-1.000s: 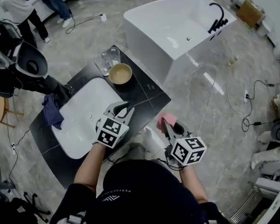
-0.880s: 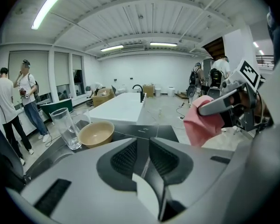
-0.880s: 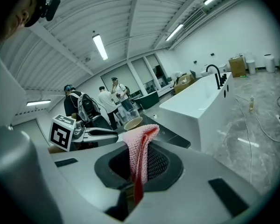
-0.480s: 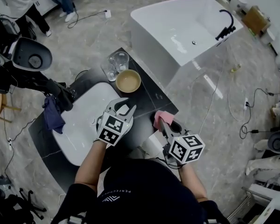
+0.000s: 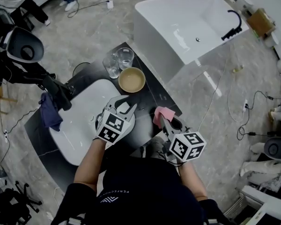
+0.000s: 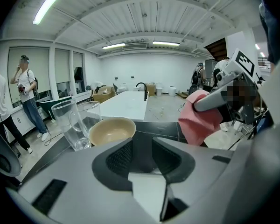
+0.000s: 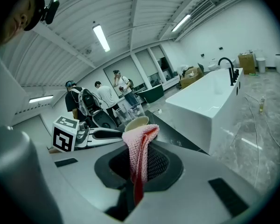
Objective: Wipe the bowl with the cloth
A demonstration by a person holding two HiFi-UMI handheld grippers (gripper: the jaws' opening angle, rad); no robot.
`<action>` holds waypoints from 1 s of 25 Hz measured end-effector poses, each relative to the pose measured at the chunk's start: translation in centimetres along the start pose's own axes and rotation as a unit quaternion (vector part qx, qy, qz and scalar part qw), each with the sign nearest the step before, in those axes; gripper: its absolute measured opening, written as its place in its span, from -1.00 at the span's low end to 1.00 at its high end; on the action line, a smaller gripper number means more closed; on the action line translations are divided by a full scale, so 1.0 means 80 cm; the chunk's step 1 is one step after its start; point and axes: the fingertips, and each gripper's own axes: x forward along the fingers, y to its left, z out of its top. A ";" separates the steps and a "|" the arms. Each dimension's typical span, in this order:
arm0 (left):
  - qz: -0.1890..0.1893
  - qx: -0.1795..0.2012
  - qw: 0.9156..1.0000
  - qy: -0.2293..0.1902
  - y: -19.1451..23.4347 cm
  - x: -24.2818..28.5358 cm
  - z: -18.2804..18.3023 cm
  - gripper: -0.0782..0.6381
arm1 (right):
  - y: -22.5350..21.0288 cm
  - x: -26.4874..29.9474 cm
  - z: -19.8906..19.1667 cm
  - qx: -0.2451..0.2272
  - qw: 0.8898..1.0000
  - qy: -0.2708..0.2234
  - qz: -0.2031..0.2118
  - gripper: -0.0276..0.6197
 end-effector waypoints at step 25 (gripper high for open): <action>0.082 0.117 0.978 0.151 0.034 0.064 -0.003 -0.26 | -0.030 0.089 0.057 -0.059 0.981 0.103 0.151 -0.78</action>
